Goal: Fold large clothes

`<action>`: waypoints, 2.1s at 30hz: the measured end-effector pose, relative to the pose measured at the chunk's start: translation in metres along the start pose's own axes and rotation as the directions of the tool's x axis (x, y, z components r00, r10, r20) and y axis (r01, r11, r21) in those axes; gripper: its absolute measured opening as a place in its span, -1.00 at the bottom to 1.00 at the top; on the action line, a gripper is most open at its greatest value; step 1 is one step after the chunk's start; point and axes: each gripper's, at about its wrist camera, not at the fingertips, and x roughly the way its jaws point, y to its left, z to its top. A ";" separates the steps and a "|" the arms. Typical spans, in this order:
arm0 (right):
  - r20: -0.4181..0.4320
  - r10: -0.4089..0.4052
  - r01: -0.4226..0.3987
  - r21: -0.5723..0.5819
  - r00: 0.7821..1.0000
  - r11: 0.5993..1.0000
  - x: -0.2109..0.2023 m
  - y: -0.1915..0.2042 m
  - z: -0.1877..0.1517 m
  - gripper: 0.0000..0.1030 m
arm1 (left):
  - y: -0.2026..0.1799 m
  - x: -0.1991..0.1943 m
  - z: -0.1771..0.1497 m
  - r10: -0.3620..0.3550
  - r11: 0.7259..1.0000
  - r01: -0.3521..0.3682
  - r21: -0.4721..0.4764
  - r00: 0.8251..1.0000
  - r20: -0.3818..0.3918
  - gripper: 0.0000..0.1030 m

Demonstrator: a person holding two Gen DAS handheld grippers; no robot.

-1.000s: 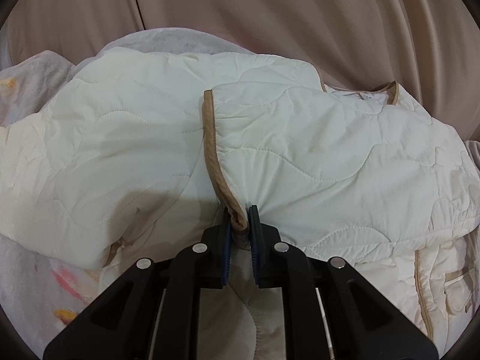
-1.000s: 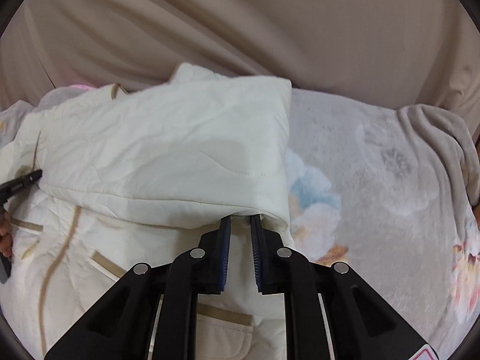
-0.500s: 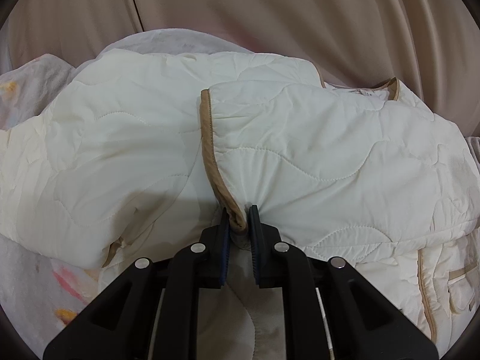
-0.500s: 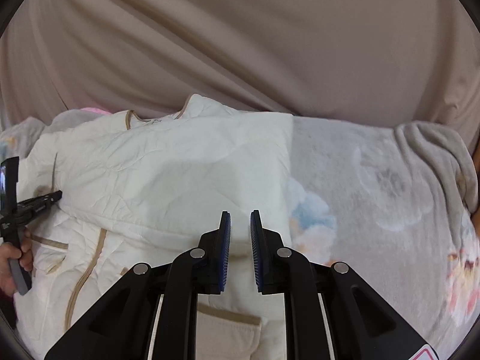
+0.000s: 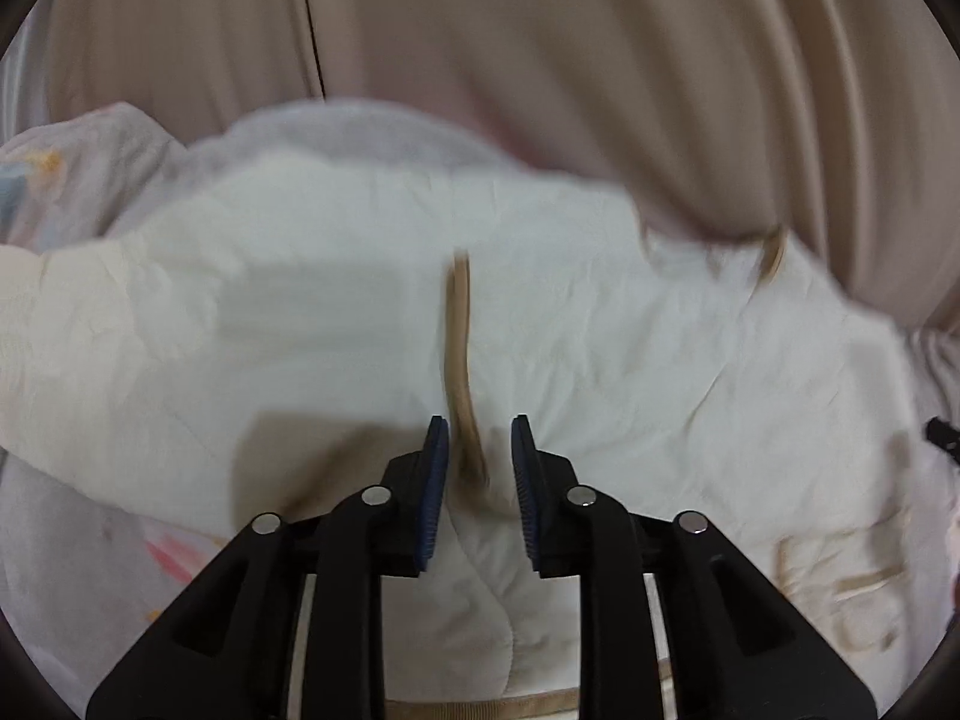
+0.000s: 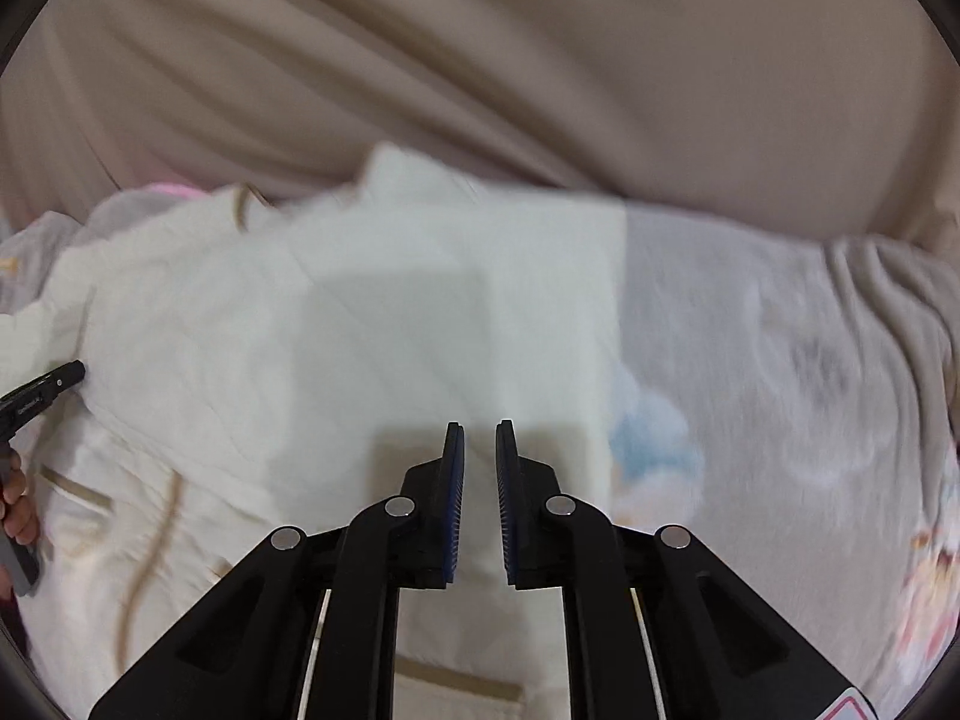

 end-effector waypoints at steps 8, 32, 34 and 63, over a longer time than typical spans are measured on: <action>0.018 0.235 -0.235 -0.001 0.972 0.972 0.055 0.063 0.070 -0.81 | -0.045 0.024 0.068 -0.008 0.996 0.010 0.092 1.000 -0.020 0.00; 0.050 0.119 -0.122 0.070 0.992 0.990 0.002 -0.053 -0.010 -0.85 | -0.046 0.030 -0.006 0.026 0.977 0.001 0.212 0.992 -0.126 0.01; 0.008 0.121 -0.121 0.012 0.993 0.993 -0.002 -0.045 -0.032 -0.85 | -0.044 0.039 -0.029 0.055 0.971 -0.015 0.238 0.985 -0.163 0.02; -0.016 0.155 -0.155 -0.046 0.988 0.987 -0.046 0.043 -0.147 -0.33 | 0.298 -0.041 -0.006 0.403 0.745 -0.412 -0.524 0.905 -0.139 0.30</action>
